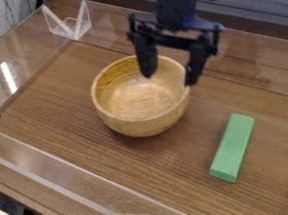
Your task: Put the green block in the brown bowl
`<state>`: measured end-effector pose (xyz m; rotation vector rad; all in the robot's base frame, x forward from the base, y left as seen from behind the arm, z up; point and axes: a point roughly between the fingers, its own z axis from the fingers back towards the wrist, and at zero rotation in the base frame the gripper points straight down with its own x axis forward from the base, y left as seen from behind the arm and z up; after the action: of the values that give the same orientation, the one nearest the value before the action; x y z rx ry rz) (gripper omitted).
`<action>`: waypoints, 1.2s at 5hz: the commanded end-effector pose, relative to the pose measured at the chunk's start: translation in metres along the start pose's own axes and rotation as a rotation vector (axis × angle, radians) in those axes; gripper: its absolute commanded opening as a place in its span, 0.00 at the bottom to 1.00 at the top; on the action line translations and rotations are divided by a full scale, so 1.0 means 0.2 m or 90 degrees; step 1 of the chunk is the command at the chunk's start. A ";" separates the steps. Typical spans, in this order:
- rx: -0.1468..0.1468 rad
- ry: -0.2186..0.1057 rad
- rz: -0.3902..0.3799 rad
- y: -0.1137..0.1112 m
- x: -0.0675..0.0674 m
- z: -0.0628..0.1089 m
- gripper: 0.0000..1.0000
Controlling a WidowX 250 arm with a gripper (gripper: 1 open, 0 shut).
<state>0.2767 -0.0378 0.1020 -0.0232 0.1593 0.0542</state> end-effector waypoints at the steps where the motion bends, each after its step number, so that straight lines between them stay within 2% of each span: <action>1: -0.013 -0.045 -0.057 -0.18 -0.01 0.06 1.00; 2: -0.021 -0.043 -0.092 -0.33 -0.01 0.02 1.00; 3: -0.026 -0.047 -0.111 -0.40 0.00 -0.02 1.00; 5: -0.040 -0.057 -0.056 -0.38 -0.11 -0.07 1.00; 6: -0.049 -0.067 -0.030 -0.43 -0.09 -0.07 1.00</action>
<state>0.2539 -0.1198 0.0773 -0.0761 0.1054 0.0132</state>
